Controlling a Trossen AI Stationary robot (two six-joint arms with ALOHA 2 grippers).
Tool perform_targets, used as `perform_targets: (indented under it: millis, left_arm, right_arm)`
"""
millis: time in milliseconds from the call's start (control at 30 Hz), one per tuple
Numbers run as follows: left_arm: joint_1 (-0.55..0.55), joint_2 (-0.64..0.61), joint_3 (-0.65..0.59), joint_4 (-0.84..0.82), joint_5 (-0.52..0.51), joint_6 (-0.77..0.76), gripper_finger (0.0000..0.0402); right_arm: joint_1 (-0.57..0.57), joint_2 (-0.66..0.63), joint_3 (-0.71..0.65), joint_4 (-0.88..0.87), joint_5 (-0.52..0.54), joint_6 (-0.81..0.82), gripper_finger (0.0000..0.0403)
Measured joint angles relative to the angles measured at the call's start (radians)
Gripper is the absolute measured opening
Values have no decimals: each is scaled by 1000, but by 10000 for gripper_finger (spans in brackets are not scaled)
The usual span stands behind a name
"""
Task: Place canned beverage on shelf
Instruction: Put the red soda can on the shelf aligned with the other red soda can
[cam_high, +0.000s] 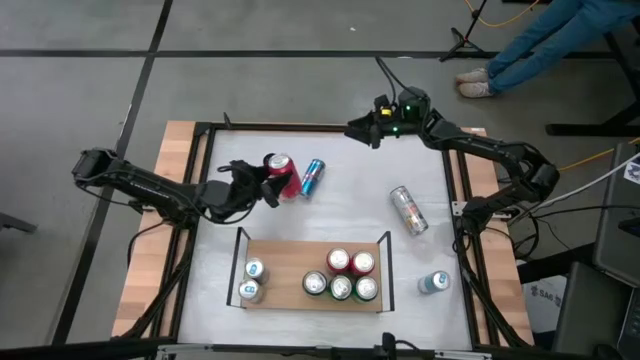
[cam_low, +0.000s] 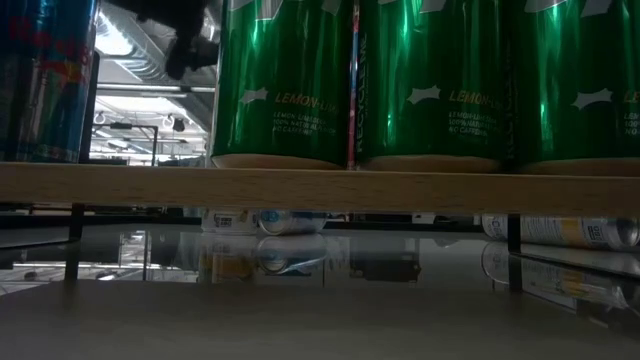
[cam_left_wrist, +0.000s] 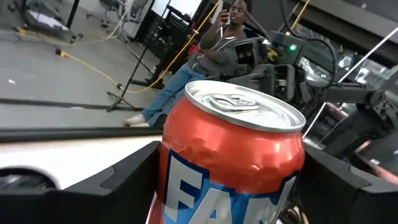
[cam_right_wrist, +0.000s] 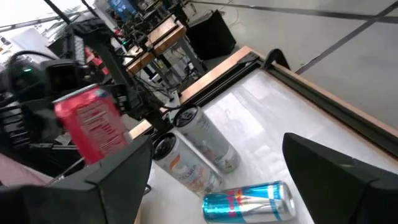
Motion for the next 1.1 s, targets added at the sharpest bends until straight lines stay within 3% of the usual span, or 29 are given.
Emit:
perform_targets:
  millis: [267,600,800,1100]
  left_arm:
    - [41,181,192,1,4,136,302]
    - [108,363,351,-11,80,144,302]
    - [146,395,384,-7,80,143,302]
    - [192,395,384,-10,69,143,302]
  right_arm:
    - [-13,0,0,1,0,-51,347]
    - [-12,0,0,1,0,-166,347]
    - [4,0,0,3,-57,-290,347]
    - [159,0,0,5,20,-494,347]
